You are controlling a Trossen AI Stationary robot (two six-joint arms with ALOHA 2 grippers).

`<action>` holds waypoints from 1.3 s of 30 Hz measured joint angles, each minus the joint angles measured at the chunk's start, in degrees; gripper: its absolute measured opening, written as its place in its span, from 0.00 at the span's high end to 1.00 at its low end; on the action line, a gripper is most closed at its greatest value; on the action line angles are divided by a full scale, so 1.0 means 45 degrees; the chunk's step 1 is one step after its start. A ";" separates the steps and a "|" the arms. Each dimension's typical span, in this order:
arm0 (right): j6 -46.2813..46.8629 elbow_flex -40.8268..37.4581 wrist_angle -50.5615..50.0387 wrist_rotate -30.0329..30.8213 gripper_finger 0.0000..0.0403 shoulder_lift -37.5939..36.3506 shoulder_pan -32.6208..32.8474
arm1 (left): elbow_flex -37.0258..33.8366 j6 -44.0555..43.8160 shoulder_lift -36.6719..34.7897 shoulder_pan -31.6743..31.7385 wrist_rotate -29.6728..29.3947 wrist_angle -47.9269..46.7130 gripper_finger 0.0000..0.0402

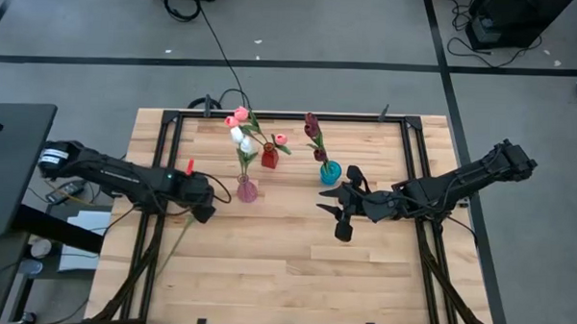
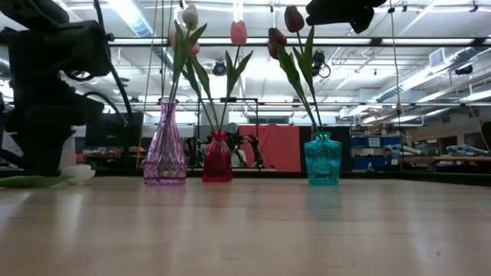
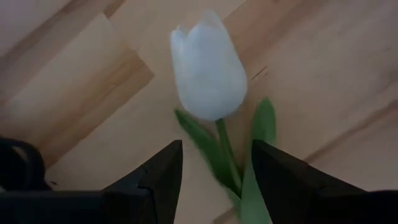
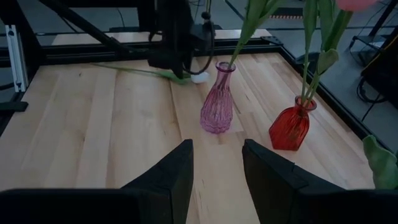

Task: Sort flowers into vase by color
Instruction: Put the white tulip into the purple vase

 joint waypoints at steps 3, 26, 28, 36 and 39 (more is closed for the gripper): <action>0.0000 0.0000 0.0001 0.0002 0.63 0.0000 0.0000 | -0.0005 0.0335 0.0570 0.0000 -0.0039 0.0427 0.53; -0.0039 0.0000 -0.0057 -0.0099 0.63 0.0000 0.0049 | 0.1914 0.5652 -0.1504 -0.1790 0.0598 0.4025 0.96; -0.0044 0.0000 -0.0075 -0.0096 0.63 0.0000 0.0049 | 0.1914 0.6630 -0.2094 -0.2300 0.1026 0.5046 0.97; -0.0051 0.0000 0.0300 -0.0095 0.63 0.0000 0.0049 | 0.1914 1.2017 -0.3604 -0.2861 -0.2331 1.0426 0.97; -0.0050 0.0000 0.0285 -0.0095 0.63 0.0000 0.0049 | 0.1928 1.4259 -0.3926 -0.2861 -0.2688 1.2931 0.97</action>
